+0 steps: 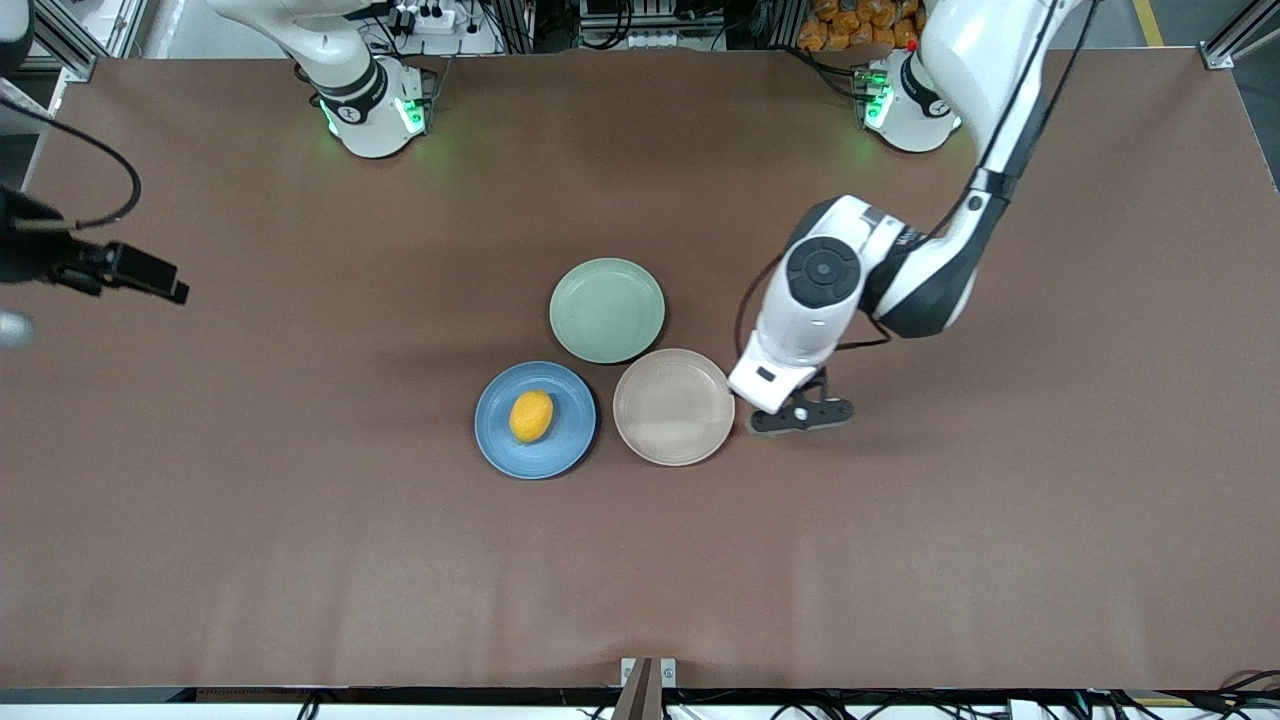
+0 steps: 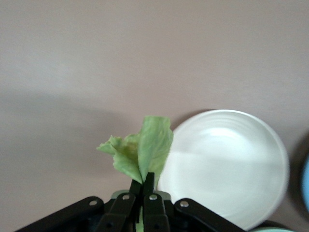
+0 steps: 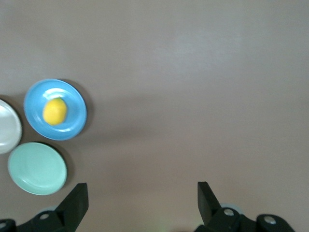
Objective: Place lemon and lettuce in plates
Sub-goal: 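Lower the lettuce onto the beige plate and open the left gripper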
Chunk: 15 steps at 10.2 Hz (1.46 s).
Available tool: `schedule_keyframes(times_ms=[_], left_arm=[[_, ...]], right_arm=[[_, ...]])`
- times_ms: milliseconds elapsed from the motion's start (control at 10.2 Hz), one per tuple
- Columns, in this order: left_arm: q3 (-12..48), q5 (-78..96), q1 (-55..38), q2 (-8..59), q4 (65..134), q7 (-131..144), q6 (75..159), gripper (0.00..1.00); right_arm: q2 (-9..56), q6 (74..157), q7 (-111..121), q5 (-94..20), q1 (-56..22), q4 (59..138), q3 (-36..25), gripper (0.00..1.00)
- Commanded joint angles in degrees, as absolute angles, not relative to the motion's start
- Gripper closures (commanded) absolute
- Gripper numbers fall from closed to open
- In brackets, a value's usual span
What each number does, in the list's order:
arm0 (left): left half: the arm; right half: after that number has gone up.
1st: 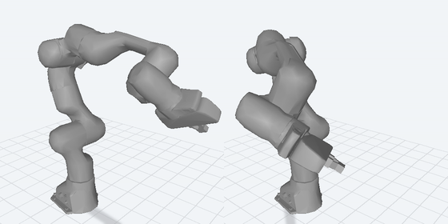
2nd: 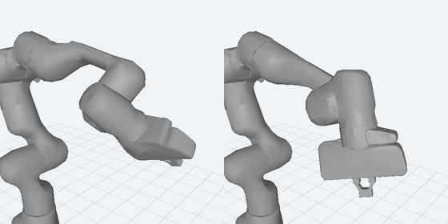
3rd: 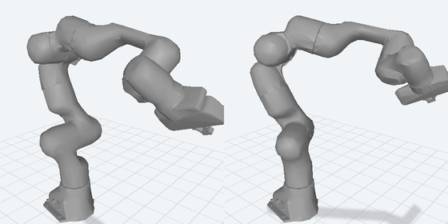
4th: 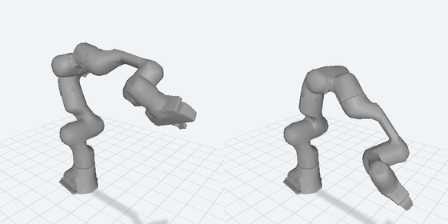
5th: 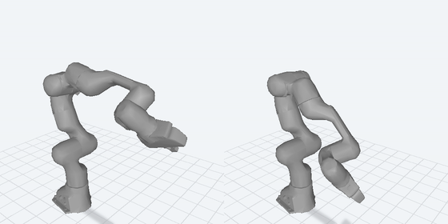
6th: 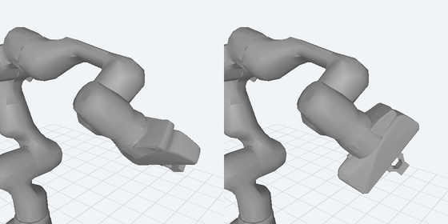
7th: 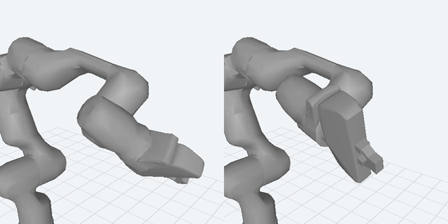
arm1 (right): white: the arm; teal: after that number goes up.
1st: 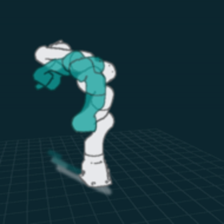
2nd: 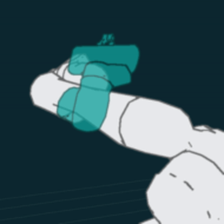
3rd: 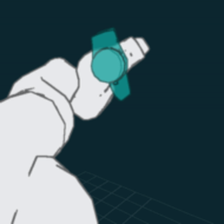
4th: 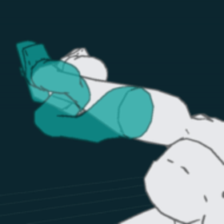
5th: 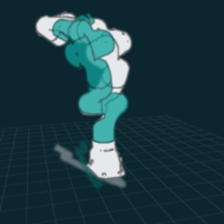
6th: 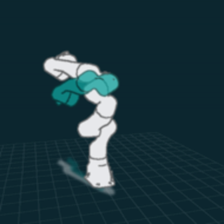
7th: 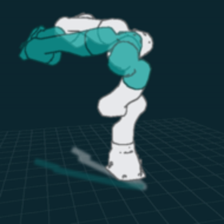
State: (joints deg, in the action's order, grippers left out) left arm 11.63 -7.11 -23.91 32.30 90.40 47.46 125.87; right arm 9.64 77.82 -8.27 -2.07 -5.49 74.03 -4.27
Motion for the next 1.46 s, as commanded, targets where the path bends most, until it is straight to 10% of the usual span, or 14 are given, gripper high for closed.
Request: schedule_keyframes(times_ms=[0,585,683,878,1366], left_arm=[[11.25,-4.57,-27.67,39.97,81.85,54.28,127.42,1.00],[10.73,-2.37,-30.50,45.62,81.91,60.91,142.47,0.98],[10.55,-2.81,-30.32,45.53,82.09,60.65,142.38,0.90],[10.11,-4.65,-29.71,44.74,82.79,60.12,140.20,0.01],[9.05,-12.04,-27.17,28.52,82.27,58.46,116.16,0.00]], right_arm=[[7.65,79.88,-6.94,-0.18,-5.45,78.75,-2.99,0.00],[3.69,81.04,-6.86,-0.18,-5.27,84.37,-2.99,0.00],[3.08,81.12,-6.86,-0.18,-5.27,85.42,-2.99,0.00],[1.76,81.65,-6.86,-0.18,-5.19,87.44,-2.99,0.00],[1.76,82.35,-6.86,-0.09,-5.36,87.63,-2.99,0.00]])
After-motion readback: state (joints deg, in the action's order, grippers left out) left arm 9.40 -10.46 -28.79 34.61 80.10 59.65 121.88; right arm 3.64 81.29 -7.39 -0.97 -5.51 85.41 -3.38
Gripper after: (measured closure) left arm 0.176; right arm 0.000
